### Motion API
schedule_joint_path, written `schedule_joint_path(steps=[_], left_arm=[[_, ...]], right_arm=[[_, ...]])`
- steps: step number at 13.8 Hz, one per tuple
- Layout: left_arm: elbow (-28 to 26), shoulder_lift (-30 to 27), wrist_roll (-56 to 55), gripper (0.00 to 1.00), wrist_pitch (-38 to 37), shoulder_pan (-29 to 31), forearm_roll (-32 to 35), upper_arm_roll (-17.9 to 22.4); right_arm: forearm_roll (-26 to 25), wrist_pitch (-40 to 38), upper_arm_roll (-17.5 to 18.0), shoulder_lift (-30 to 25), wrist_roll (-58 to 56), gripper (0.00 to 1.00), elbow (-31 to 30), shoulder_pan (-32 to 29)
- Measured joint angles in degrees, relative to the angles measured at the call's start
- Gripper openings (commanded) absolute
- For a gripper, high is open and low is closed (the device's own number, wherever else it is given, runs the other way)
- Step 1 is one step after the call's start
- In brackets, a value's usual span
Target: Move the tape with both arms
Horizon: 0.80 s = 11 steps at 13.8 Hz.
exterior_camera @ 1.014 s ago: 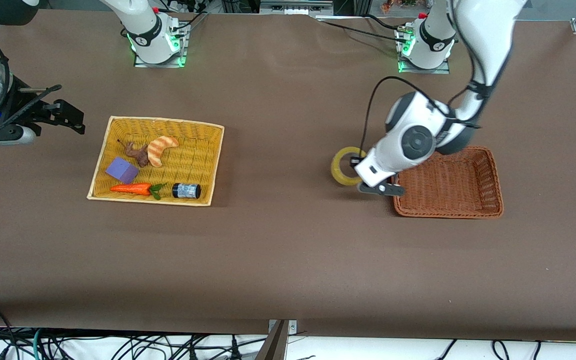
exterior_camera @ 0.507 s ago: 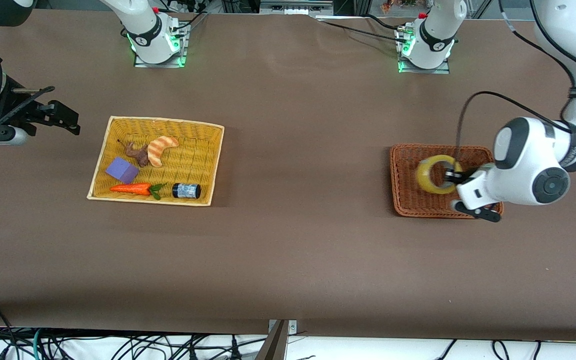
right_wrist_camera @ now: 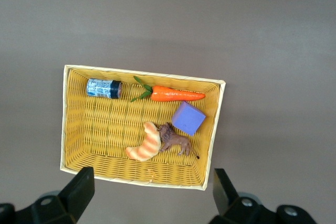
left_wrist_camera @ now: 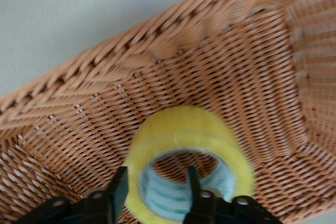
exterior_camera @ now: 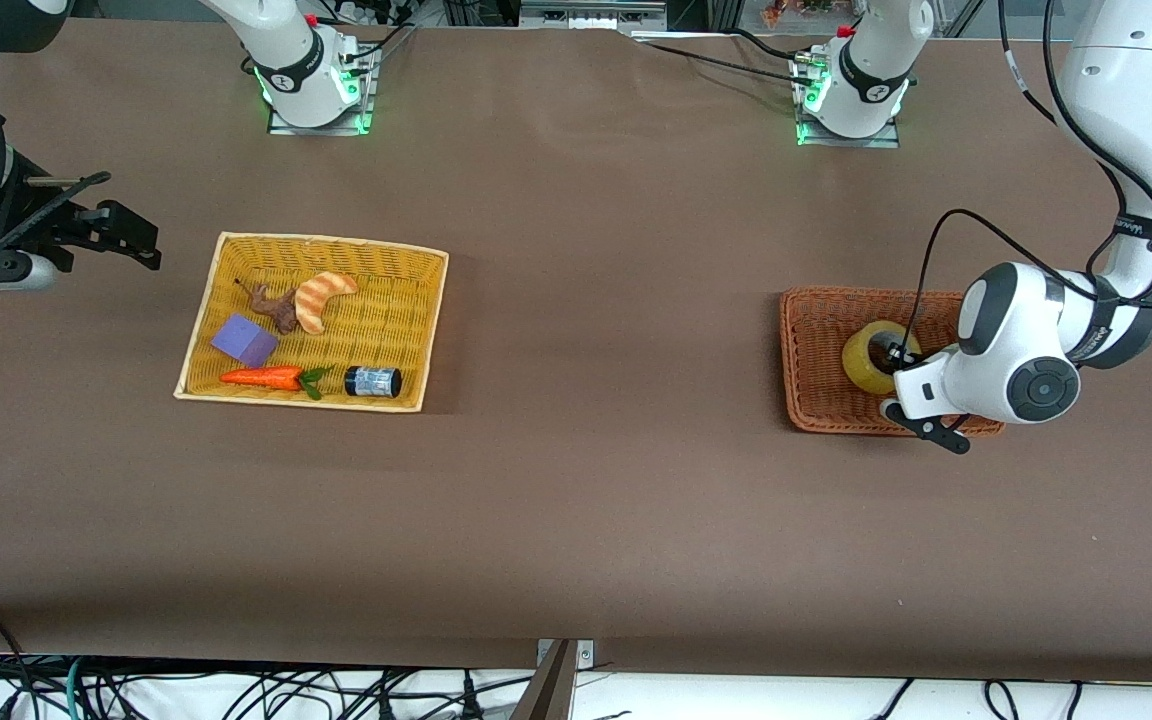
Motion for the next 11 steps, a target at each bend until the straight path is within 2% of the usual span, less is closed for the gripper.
schedule_joint_path(steps=[3, 6, 9, 11], left_arm=[[2.7, -5.0, -0.1, 1.00, -1.7, 0.1, -0.8, -3.8], [11.4, -12.2, -0.2, 1.00, -10.6, -0.1, -1.8, -7.7], [21.2, -14.6, -1.1, 1.00, -15.1, -0.1, -1.9, -8.2], [23.6, -14.4, -3.4, 1.00, -15.4, 0.3, -2.6, -7.3]], right_arm=[[0.0, 0.0, 0.0, 0.0, 0.0, 1.00, 0.0, 0.0], [0.0, 0.0, 0.0, 0.0, 0.0, 1.00, 0.0, 0.0], [0.0, 0.0, 0.0, 0.0, 0.0, 1.00, 0.1, 0.0], [0.0, 0.0, 0.0, 0.0, 0.0, 1.00, 0.1, 0.0]])
